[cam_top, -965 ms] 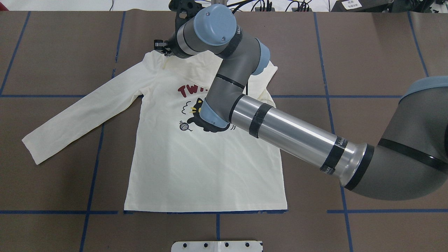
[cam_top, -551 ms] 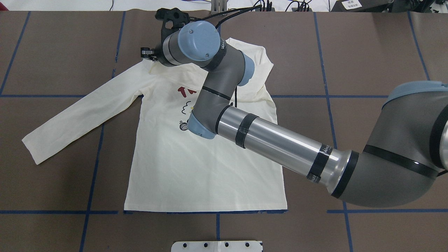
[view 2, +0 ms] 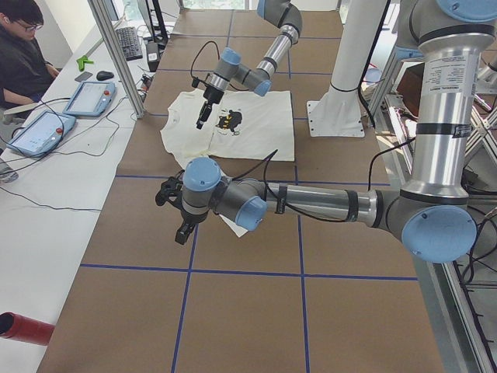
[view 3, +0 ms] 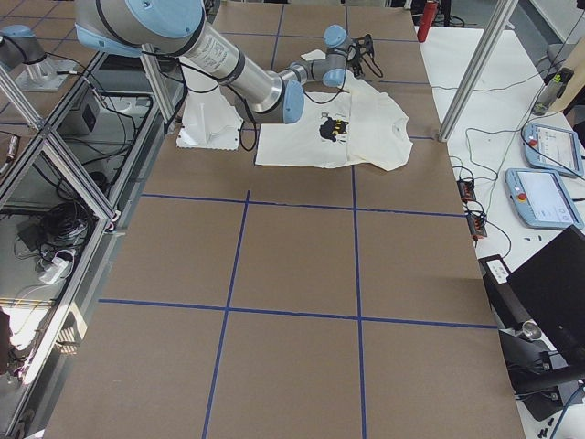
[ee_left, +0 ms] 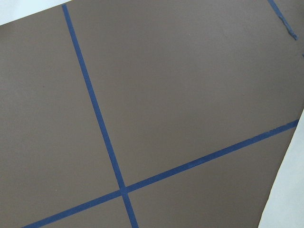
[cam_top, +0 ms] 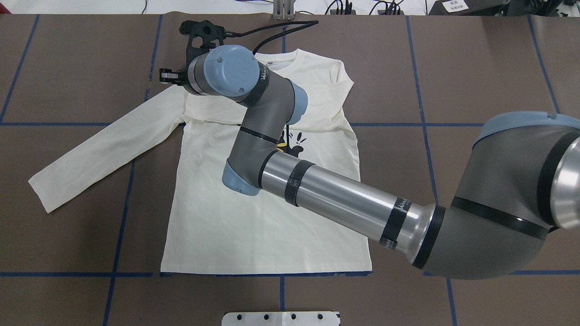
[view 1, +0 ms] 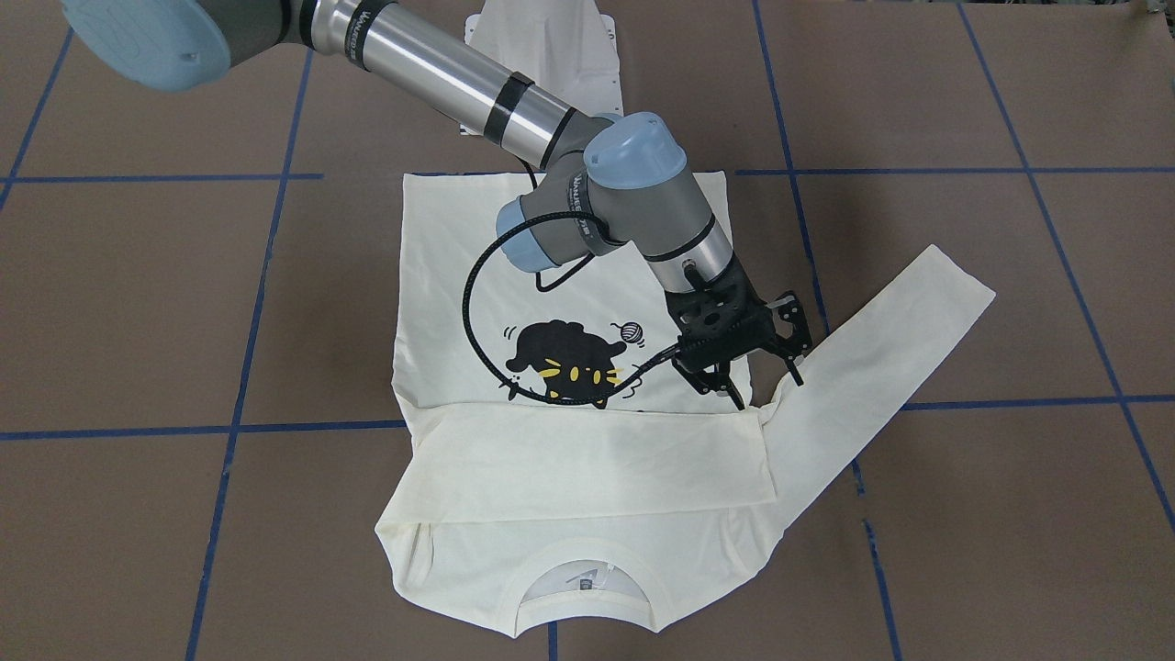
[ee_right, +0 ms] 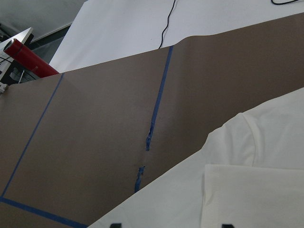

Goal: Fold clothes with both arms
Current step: 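Carry the sleeve with the right gripper across the shirt toward the collar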

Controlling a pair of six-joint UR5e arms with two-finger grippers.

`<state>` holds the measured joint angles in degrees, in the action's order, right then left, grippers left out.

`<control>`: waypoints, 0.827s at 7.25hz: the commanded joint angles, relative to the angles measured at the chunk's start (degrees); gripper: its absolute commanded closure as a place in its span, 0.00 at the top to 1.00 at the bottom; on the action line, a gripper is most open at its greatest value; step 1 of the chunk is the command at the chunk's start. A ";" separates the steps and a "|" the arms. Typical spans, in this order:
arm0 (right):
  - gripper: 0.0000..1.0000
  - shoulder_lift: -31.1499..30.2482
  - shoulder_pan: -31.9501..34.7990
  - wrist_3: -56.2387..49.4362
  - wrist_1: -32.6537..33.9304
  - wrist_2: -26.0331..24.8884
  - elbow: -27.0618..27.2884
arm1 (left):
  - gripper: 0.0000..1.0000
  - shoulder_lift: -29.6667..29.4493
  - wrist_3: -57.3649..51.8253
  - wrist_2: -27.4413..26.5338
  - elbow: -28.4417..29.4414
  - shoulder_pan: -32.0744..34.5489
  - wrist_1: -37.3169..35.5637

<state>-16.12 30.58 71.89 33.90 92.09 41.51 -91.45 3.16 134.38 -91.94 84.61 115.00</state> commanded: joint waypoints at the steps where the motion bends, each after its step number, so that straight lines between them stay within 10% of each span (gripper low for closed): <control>1: 1.00 0.03 -0.26 2.01 4.55 0.19 0.41 | 1.00 -0.13 4.01 -0.17 0.27 -0.67 0.31; 6: 1.00 -16.46 10.26 -1.37 42.50 19.60 29.82 | 1.00 6.27 40.35 -4.73 -3.58 -10.85 16.80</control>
<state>-28.23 37.99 73.17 68.32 108.01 65.11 -87.88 34.66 131.32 -93.92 76.50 126.81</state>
